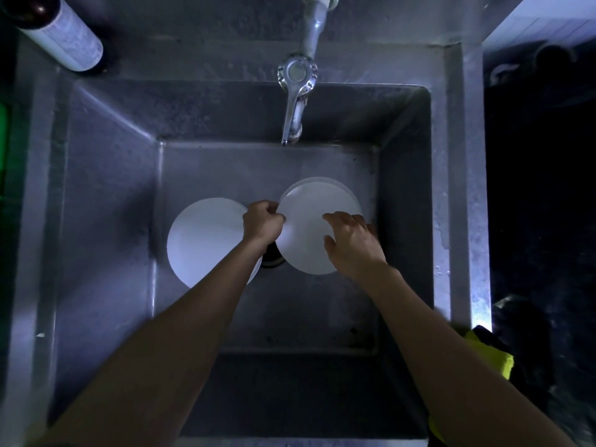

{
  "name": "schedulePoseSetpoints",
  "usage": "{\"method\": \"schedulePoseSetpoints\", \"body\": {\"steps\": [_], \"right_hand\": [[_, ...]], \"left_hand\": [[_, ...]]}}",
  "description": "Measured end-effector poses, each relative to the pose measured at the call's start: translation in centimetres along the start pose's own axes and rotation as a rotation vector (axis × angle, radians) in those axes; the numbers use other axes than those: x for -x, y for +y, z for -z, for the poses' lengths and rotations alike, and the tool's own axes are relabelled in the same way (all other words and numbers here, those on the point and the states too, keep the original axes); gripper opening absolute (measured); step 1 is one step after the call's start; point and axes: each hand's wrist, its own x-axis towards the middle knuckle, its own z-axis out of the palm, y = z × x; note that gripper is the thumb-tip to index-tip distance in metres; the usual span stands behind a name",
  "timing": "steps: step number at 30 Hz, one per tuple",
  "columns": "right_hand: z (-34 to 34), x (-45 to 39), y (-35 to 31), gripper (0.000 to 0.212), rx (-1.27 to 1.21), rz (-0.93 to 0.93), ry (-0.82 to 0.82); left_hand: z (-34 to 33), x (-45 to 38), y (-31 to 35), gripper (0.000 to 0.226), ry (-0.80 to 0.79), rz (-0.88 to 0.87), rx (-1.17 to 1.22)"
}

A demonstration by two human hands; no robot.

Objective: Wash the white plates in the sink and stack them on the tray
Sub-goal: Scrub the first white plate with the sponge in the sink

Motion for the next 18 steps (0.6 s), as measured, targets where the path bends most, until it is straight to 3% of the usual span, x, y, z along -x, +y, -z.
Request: {"method": "schedulePoseSetpoints", "body": {"steps": [5, 11, 18], "right_hand": [[0.0, 1.0, 0.2, 0.05, -0.026, -0.005, 0.022], [0.4, 2.5, 0.2, 0.049, -0.029, -0.003, 0.059], [0.8, 5.6, -0.2, 0.046, -0.023, -0.01, 0.122]], "left_hand": [[-0.4, 0.4, -0.7, 0.034, -0.042, 0.066, 0.0], [-0.5, 2.4, -1.3, 0.016, -0.129, 0.129, 0.106], [0.3, 5.9, -1.3, 0.042, -0.267, 0.174, 0.26]]}}
